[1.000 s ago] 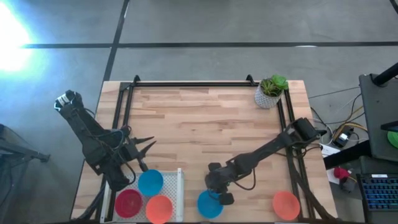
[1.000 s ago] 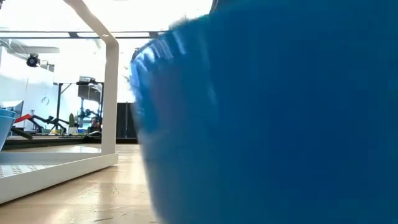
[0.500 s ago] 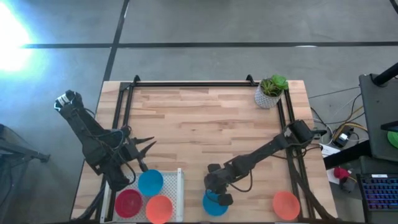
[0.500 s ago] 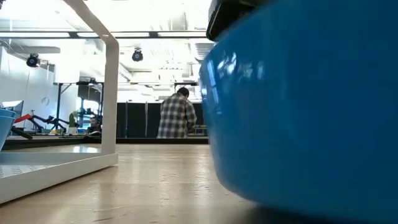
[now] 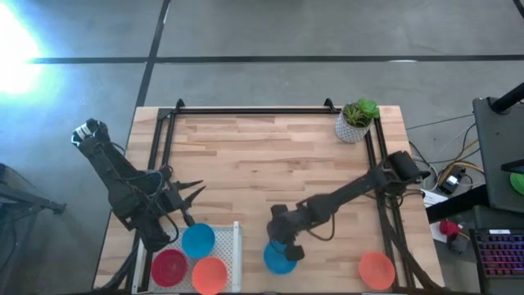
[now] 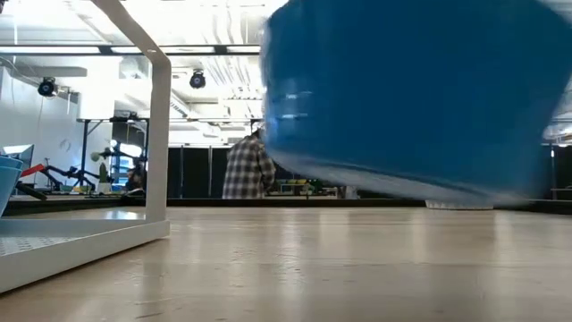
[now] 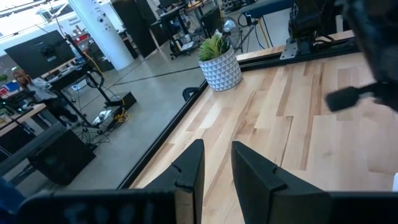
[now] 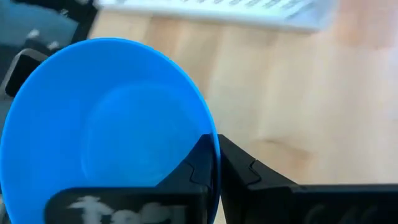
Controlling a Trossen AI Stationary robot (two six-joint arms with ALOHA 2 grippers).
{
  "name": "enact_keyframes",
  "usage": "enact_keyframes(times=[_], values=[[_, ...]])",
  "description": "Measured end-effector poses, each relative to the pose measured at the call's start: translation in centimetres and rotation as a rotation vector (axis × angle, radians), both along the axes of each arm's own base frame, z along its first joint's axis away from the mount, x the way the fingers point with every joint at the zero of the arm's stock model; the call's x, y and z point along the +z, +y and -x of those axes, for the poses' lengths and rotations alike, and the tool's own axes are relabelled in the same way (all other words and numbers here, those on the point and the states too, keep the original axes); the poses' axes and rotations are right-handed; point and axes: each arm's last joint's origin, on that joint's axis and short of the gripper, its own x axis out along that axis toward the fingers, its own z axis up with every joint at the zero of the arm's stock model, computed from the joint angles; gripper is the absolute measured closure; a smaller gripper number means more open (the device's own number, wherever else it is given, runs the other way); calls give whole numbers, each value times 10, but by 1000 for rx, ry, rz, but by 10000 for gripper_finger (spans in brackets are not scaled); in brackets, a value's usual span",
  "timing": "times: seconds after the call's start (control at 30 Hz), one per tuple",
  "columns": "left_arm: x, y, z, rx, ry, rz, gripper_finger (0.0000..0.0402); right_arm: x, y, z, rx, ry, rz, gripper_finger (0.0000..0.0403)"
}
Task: Pick & Place Mini bowls
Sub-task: Stack the blue bowl on top of the blue bowl on the shelf
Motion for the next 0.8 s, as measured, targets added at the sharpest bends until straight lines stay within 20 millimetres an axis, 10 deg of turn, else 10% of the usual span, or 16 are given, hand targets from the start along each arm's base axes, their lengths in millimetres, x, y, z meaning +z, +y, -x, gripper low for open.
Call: enact_keyframes(times=[0.8], values=[[-2,-2,-2,-3,13,-6,326,17,-189,-26,-618,-2,-37,394]])
